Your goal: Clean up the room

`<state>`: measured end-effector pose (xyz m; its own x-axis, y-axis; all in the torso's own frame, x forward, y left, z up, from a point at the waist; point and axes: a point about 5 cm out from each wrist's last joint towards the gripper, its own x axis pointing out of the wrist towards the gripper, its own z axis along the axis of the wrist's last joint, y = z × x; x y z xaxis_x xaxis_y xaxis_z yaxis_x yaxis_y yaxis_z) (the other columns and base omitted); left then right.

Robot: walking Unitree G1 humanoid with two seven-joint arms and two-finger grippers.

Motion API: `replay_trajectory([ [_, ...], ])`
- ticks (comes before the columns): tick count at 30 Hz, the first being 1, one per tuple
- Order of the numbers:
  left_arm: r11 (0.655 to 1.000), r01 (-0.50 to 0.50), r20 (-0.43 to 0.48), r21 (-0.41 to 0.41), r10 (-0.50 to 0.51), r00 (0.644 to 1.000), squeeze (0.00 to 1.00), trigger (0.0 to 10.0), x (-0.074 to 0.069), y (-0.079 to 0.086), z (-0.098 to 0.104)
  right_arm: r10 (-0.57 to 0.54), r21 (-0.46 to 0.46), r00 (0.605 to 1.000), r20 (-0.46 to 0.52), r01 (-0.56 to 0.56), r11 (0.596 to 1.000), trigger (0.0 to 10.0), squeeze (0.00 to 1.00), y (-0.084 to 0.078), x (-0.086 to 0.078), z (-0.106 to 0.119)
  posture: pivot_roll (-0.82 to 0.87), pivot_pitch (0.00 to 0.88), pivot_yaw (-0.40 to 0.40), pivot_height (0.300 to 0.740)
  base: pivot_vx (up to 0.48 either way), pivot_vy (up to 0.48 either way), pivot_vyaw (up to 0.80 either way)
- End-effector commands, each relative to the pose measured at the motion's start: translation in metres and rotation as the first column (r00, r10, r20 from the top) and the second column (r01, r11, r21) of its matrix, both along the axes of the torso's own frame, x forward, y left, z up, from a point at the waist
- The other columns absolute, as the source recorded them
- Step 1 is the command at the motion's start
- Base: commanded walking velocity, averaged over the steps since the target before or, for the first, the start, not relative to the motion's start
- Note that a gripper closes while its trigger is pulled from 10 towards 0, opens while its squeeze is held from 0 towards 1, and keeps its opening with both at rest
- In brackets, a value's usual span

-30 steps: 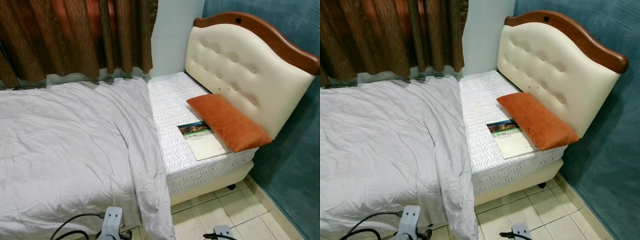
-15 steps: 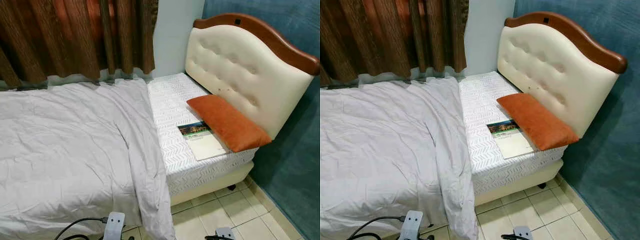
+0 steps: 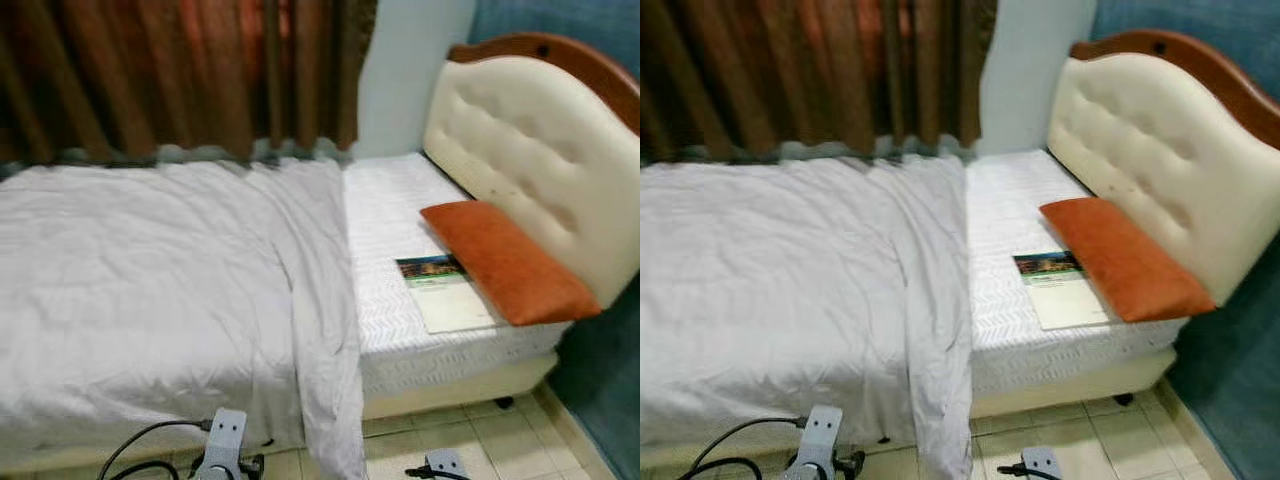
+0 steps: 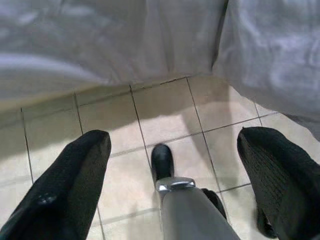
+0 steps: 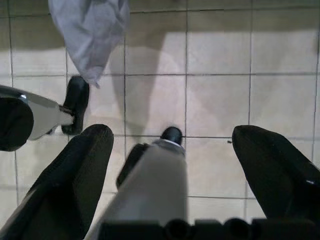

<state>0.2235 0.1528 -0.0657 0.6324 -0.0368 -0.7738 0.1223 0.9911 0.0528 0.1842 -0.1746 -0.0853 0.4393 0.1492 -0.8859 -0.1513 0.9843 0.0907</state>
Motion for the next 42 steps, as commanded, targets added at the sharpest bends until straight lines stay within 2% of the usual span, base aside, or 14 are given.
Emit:
replay_trajectory([
  [1,1.000,0.022,0.002,-0.007,-0.022,1.000,0.00,10.0,0.001,-0.002,0.001,0.003,-0.018,1.000,0.003,-0.003,1.000,10.0,0.00,-0.005,0.000,0.000,0.02,0.000,-0.044,0.740,0.000,-0.424,0.77],
  [12,0.999,0.032,0.005,-0.003,-0.032,0.999,0.00,10.0,0.004,0.000,0.002,-0.002,-0.021,1.000,0.003,0.002,1.000,10.0,0.00,-0.005,-0.001,0.000,0.02,0.000,-0.042,0.740,0.299,-0.370,0.07],
  [16,1.000,0.023,0.017,0.005,-0.023,1.000,0.00,10.0,0.006,0.003,0.004,0.002,-0.023,1.000,0.004,-0.002,1.000,10.0,0.00,-0.005,-0.001,0.000,0.02,0.000,-0.042,0.740,0.278,0.000,0.00],
  [22,0.997,0.076,0.044,0.030,-0.077,0.996,0.00,10.0,0.009,0.002,0.006,0.012,-0.024,1.000,0.004,-0.012,1.000,10.0,0.00,-0.005,-0.001,0.000,0.02,0.000,-0.042,0.740,0.000,0.000,0.00],
  [28,0.996,0.086,0.055,0.006,-0.086,0.995,0.00,10.0,0.012,-0.001,0.008,0.027,-0.003,0.999,0.027,-0.027,1.000,10.0,0.00,-0.003,0.001,0.001,0.02,0.000,-0.036,0.740,0.475,0.000,0.00],
  [32,0.996,0.086,0.058,0.002,-0.086,0.995,0.00,10.0,0.012,-0.002,0.009,0.018,-0.005,0.999,0.037,-0.017,1.000,10.0,0.00,-0.003,0.002,0.002,0.02,0.000,-0.036,0.740,0.480,0.000,-0.80],
  [35,0.997,0.072,0.056,0.003,-0.072,0.996,0.00,10.0,0.012,-0.001,0.009,0.021,-0.006,0.999,0.040,-0.021,1.000,10.0,0.00,-0.003,0.002,0.002,0.02,0.000,-0.036,0.740,0.320,0.000,0.00],
  [42,0.996,0.064,0.041,0.059,-0.066,0.997,0.00,10.0,0.010,0.004,0.007,0.029,-0.004,0.999,0.031,-0.029,1.000,10.0,0.00,-0.004,-0.001,0.001,0.02,0.000,-0.038,0.740,0.000,0.000,0.00],
])
